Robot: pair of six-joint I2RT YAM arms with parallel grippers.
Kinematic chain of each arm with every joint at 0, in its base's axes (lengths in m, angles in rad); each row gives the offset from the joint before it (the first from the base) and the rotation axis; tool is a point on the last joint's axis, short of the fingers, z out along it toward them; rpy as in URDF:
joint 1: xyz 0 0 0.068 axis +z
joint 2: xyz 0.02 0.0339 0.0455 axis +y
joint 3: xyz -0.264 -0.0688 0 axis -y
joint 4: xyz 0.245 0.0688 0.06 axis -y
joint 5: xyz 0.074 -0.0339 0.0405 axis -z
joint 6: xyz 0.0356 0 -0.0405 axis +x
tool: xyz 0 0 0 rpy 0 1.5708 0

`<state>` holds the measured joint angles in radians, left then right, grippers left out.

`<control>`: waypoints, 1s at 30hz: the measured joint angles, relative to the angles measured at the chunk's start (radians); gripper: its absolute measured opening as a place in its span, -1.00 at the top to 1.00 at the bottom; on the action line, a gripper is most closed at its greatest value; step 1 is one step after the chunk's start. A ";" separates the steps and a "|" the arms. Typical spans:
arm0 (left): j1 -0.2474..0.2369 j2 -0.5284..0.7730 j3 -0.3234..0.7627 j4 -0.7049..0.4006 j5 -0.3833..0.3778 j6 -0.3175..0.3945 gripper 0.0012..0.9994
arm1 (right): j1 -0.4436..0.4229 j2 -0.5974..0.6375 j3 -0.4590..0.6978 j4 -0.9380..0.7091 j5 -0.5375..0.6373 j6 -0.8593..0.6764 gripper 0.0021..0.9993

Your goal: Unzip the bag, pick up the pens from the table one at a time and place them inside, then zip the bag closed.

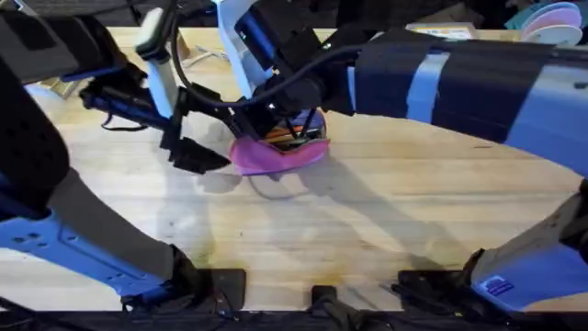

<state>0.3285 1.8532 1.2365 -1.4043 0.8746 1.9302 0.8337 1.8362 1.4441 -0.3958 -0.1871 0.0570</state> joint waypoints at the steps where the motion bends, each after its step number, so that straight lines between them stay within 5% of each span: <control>1: -0.009 0.004 -0.009 0.005 0.001 -0.003 -0.99 | 0.000 0.000 0.000 0.000 0.000 0.000 0.94; 12: -0.051 0.007 -0.061 0.025 0.052 -0.024 -0.96 | 0.000 0.000 0.000 0.000 0.000 0.000 0.94; 16: -0.051 0.007 -0.061 0.032 0.083 -0.028 -0.20 | 0.000 0.000 0.000 0.000 0.000 0.000 0.94; 20: -0.051 0.007 -0.061 0.041 0.097 -0.028 0.26 | 0.000 0.000 0.000 -0.001 -0.001 0.000 0.94; 23: -0.050 0.007 -0.061 0.052 0.099 -0.030 0.79 | 0.000 0.000 0.000 -0.003 -0.004 0.000 0.94; 30: -0.048 0.007 -0.061 0.051 0.099 -0.031 0.91 | -0.003 0.000 0.000 -0.005 -0.005 0.000 0.94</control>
<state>0.2810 1.8603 1.1759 -1.3529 0.9732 1.8996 0.8312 1.8362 1.4441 -0.4006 -0.1921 0.0574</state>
